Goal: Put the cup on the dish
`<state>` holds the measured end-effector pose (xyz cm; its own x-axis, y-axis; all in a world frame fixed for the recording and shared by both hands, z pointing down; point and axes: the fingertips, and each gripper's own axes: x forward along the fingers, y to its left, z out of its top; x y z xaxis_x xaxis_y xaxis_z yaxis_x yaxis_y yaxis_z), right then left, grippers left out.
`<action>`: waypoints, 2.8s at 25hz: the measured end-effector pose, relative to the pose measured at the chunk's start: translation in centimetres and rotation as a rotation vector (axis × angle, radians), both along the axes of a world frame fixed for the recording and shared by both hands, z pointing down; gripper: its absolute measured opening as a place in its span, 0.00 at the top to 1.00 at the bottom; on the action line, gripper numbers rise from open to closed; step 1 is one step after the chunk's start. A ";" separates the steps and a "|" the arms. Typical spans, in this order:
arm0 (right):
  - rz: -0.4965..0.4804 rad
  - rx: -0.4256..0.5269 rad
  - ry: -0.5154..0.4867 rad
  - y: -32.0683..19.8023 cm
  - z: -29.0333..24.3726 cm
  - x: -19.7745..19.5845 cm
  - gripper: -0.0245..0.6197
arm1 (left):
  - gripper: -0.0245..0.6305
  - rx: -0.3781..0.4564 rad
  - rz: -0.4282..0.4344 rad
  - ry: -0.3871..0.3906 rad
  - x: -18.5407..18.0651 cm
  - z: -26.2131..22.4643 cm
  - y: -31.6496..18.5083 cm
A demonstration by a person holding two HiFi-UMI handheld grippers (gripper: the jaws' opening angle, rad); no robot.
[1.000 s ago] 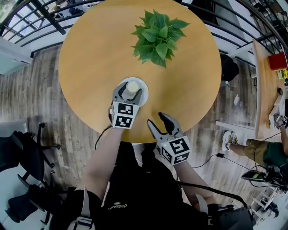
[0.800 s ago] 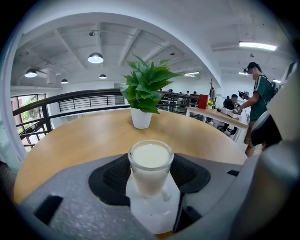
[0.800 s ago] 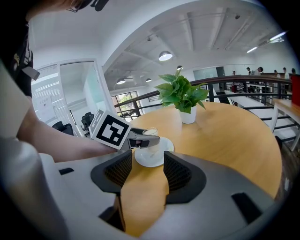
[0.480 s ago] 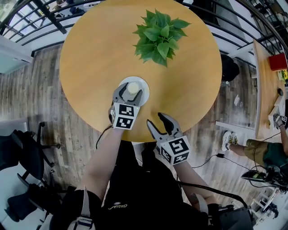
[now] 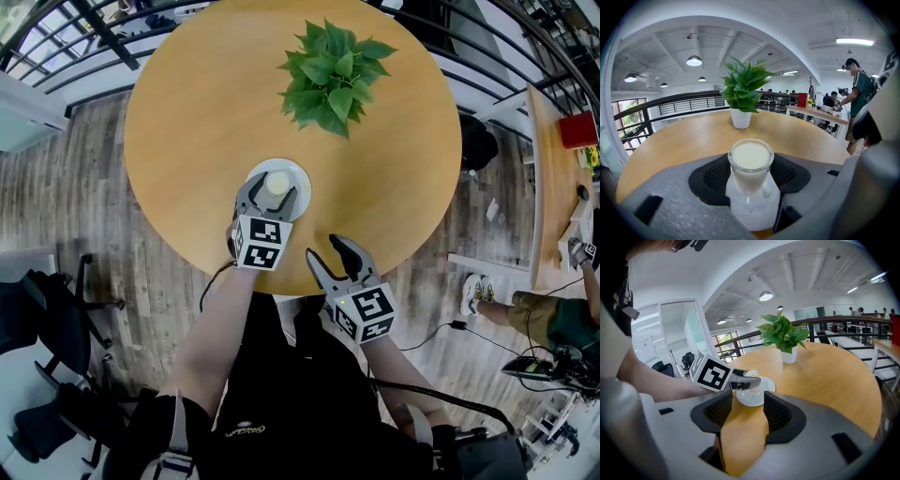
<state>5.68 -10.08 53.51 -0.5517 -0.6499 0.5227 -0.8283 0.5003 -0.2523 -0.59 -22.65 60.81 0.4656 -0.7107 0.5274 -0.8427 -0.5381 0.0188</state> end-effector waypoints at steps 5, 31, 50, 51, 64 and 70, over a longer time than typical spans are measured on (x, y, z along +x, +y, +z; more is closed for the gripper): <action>0.002 0.000 0.001 0.0 0.0 0.0 0.63 | 0.56 -0.002 0.002 0.001 0.0 0.0 0.0; 0.001 0.008 0.009 0.2 -0.1 -0.1 0.63 | 0.55 0.004 -0.011 0.010 -0.3 0.0 0.0; -0.006 0.010 0.010 0.1 0.0 -0.4 0.63 | 0.44 0.026 0.003 0.056 0.0 -1.2 -0.2; -0.006 0.011 0.010 0.1 0.0 -0.4 0.63 | 0.44 0.023 0.005 0.057 0.0 -1.2 -0.2; -0.007 0.054 0.007 0.0 -2.0 -0.1 0.63 | 0.44 0.052 0.003 0.070 0.0 -4.2 0.7; -0.010 0.114 -0.008 -0.5 -4.6 -0.1 0.63 | 0.49 0.100 -0.015 0.081 -0.5 -7.8 1.9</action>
